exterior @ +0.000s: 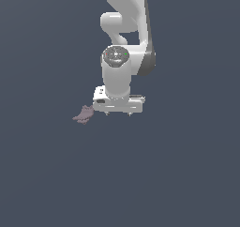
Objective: Pick up the object and move it to a goal position.
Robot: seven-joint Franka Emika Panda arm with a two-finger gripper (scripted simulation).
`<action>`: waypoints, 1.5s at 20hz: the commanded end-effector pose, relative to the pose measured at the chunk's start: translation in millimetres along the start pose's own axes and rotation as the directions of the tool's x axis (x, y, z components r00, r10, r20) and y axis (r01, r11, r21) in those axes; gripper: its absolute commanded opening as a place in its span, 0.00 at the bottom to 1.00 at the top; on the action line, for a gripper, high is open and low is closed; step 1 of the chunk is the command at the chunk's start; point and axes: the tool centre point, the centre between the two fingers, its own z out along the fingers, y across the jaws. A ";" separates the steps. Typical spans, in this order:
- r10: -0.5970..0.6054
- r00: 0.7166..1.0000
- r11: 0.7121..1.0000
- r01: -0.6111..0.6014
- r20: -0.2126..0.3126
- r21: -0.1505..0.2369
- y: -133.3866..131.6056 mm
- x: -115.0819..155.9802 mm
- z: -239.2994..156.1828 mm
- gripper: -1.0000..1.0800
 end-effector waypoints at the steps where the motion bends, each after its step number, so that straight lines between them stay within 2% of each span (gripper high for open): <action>1: 0.000 1.000 1.000 0.000 0.000 0.000 0.0 0.0 0.0 1.00; 7: 0.026 1.000 1.000 -0.026 0.008 0.000 14.2 -3.5 -3.2 1.00; 11: 0.029 1.000 1.000 -0.029 0.009 -0.003 14.2 -3.5 -2.4 1.00; 17: 0.062 0.998 0.998 -0.062 0.023 -0.027 18.9 -4.5 4.5 1.00; 24: 0.144 0.988 0.986 -0.139 0.047 -0.093 30.5 -7.0 20.2 1.00; 30: 0.248 0.967 0.954 -0.234 0.057 -0.188 46.5 -10.5 38.6 1.00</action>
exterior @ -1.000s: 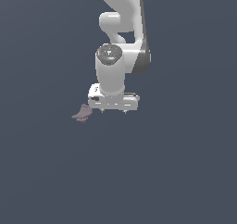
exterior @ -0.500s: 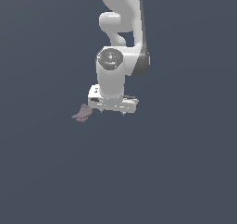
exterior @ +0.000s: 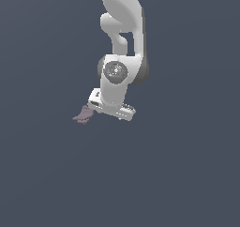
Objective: Pick up the object and move it to a goal position.
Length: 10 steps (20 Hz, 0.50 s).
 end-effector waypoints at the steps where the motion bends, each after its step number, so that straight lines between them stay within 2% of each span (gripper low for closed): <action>1: 0.047 0.999 0.998 -0.046 0.008 -0.042 6.2 0.5 8.9 1.00; 6: 0.139 0.990 0.982 -0.137 0.007 -0.131 19.4 1.8 25.0 1.00; 10: 0.211 0.977 0.957 -0.208 -0.009 -0.202 30.7 3.0 36.1 1.00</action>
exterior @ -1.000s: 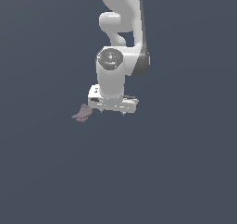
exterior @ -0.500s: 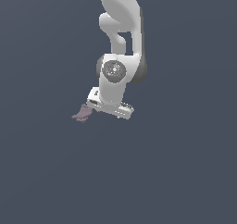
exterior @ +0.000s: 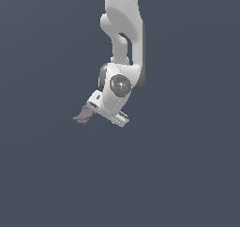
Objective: Pick up the object and move it to a goal position.
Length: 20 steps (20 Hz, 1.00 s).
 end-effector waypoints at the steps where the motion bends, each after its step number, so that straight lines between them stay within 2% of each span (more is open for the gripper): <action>1: 0.048 0.999 0.998 -0.048 -0.006 -0.047 5.8 2.3 7.7 1.00; 5: 0.120 0.992 0.985 -0.123 -0.028 -0.119 15.5 6.1 18.4 1.00; 10: 0.205 0.976 0.955 -0.217 -0.075 -0.204 28.3 11.5 29.1 1.00; 16: 0.294 0.942 0.898 -0.330 -0.159 -0.293 44.5 19.2 37.6 1.00; 20: 0.339 0.914 0.853 -0.399 -0.223 -0.336 54.6 24.6 40.2 1.00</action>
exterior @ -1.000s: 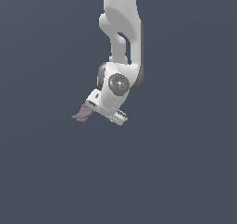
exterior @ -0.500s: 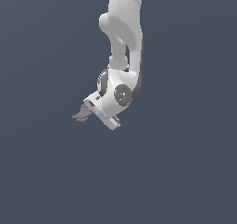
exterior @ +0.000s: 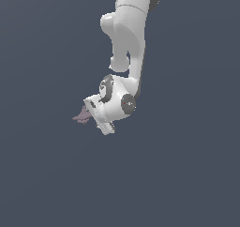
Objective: Pick up the object and move it to a goal position.
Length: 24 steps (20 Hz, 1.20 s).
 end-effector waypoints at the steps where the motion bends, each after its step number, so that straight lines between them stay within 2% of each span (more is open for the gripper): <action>1: 0.042 0.999 0.998 -0.043 -0.030 -0.035 3.8 4.9 3.4 1.00; 6: 0.101 0.992 0.991 -0.107 -0.080 -0.079 9.3 12.4 7.2 1.00; 11: 0.134 0.984 0.984 -0.146 -0.114 -0.103 12.8 17.2 8.7 1.00; 19: 0.142 0.982 0.982 -0.156 -0.123 -0.108 13.7 18.5 10.7 1.00; 24: 0.144 0.982 0.981 -0.158 -0.125 -0.109 16.5 20.4 28.4 1.00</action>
